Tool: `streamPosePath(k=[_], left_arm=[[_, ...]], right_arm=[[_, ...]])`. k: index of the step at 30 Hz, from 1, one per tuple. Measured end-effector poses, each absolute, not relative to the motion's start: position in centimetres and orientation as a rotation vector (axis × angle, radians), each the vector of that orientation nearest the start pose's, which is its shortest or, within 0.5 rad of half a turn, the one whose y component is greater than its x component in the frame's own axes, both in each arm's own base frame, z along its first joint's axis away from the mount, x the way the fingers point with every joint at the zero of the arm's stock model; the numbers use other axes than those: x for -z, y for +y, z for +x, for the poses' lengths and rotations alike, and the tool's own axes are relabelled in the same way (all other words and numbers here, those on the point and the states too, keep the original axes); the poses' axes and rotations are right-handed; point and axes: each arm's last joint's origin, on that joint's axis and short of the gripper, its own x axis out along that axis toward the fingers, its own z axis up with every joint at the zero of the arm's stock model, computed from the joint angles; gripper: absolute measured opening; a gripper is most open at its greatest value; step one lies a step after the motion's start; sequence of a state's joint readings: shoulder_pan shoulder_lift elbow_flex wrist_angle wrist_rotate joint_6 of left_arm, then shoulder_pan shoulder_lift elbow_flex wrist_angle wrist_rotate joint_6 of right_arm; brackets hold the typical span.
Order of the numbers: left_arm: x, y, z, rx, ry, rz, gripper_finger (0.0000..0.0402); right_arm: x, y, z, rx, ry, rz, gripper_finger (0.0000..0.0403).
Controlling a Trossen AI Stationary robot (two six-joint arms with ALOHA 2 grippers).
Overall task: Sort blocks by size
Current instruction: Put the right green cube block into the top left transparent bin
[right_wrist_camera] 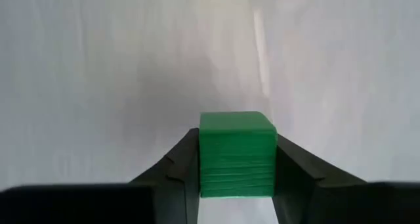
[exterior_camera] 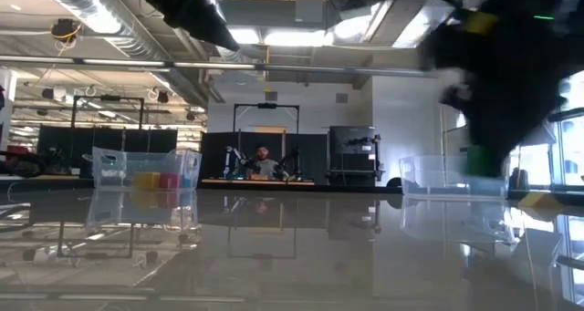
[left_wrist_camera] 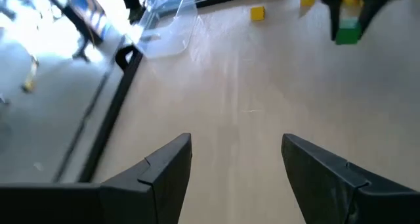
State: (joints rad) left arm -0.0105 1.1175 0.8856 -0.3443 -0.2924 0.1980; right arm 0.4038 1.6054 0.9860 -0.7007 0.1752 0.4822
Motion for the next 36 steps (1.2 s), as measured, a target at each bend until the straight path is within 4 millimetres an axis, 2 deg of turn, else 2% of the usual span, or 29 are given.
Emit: streamPosePath(k=[10, 16, 20, 26, 31, 36], left_arm=[[-29.5, 0.5, 23.9, -0.099, 0.593, 0.687, 0.0224], [-29.7, 0.5, 24.1, -0.038, 0.587, 0.934, 0.0224], [-30.3, 0.6, 24.3, -0.046, 0.535, 1.021, 0.0224], [-30.7, 0.7, 25.9, -0.102, 0.437, 1.087, 0.0224], [-30.4, 1.0, 27.7, -0.157, 0.373, 1.118, 0.0224], [-30.4, 1.0, 29.1, -0.228, 0.301, 1.149, 0.0224]], right_arm=[[-22.3, 1.6, 32.2, 0.105, 0.759, 0.114, 0.0128], [-24.2, -3.7, 33.5, 0.031, 0.503, 0.157, 0.0128], [-25.6, -6.2, 33.6, -0.044, 0.346, 0.171, 0.0128], [-27.4, -7.7, 33.7, -0.137, 0.157, 0.141, 0.0128], [-28.6, -7.5, 33.8, -0.201, 0.044, 0.128, 0.0128], [-29.0, -6.7, 33.9, -0.248, 0.011, 0.149, 0.0128]])
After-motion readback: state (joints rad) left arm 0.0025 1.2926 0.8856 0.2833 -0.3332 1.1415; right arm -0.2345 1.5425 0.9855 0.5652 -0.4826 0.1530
